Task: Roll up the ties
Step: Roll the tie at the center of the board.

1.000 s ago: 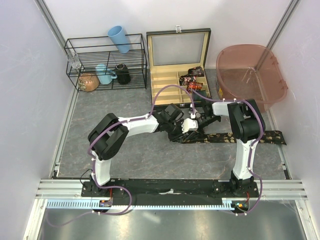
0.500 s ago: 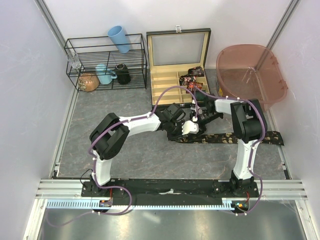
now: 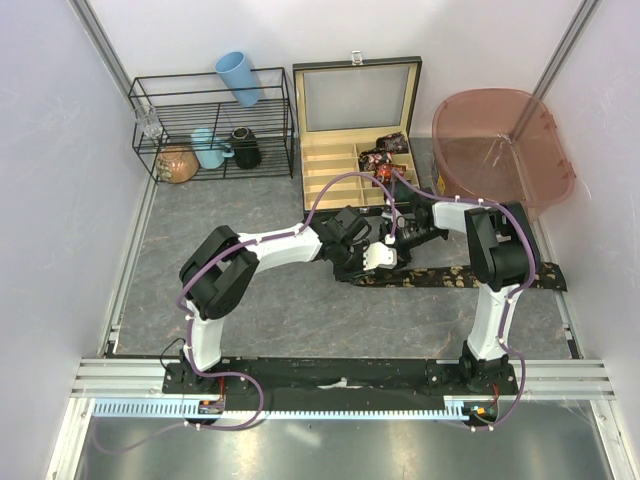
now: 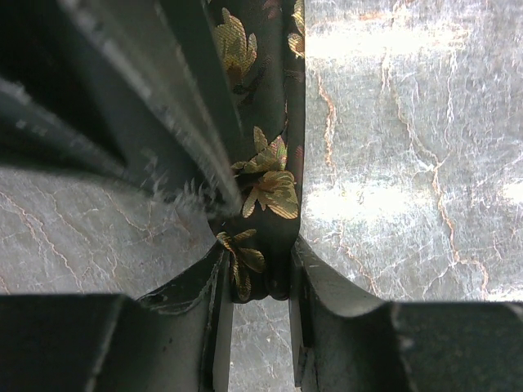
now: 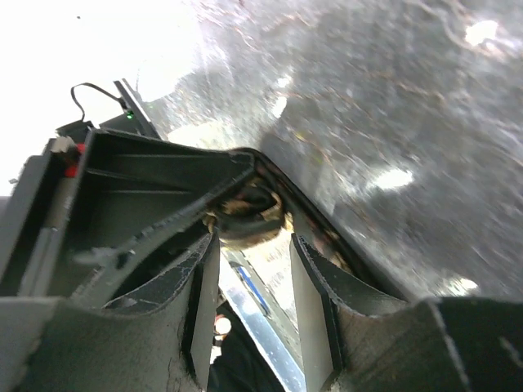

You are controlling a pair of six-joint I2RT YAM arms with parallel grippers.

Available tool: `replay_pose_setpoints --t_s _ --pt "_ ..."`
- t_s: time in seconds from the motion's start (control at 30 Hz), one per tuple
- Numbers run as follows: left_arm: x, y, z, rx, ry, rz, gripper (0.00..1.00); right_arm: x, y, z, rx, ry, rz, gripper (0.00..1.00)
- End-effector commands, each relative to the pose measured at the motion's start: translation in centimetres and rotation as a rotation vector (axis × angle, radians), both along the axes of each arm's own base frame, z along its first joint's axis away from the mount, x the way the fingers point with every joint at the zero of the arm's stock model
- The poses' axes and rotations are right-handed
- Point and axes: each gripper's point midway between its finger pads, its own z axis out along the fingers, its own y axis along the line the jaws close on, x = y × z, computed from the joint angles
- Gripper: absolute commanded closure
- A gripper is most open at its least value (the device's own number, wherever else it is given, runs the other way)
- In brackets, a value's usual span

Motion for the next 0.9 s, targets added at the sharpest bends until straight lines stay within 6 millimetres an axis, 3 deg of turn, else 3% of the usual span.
replay_pose_setpoints --t_s 0.0,0.37,0.5,0.87 --pt "-0.9 2.6 -2.8 0.141 0.037 -0.009 0.98 0.3 1.6 1.8 0.081 -0.026 0.011 0.53" --pt "-1.0 2.7 -3.2 0.150 0.043 -0.009 0.98 -0.5 2.4 0.1 0.046 -0.004 0.026 0.61" --pt "-1.0 2.7 -3.3 0.153 0.047 -0.007 0.98 -1.0 1.9 -0.7 0.008 0.011 0.035 0.70" --pt "-1.0 2.8 -3.4 0.155 0.044 -0.010 0.98 -1.5 2.1 0.2 0.063 0.035 0.044 0.60"
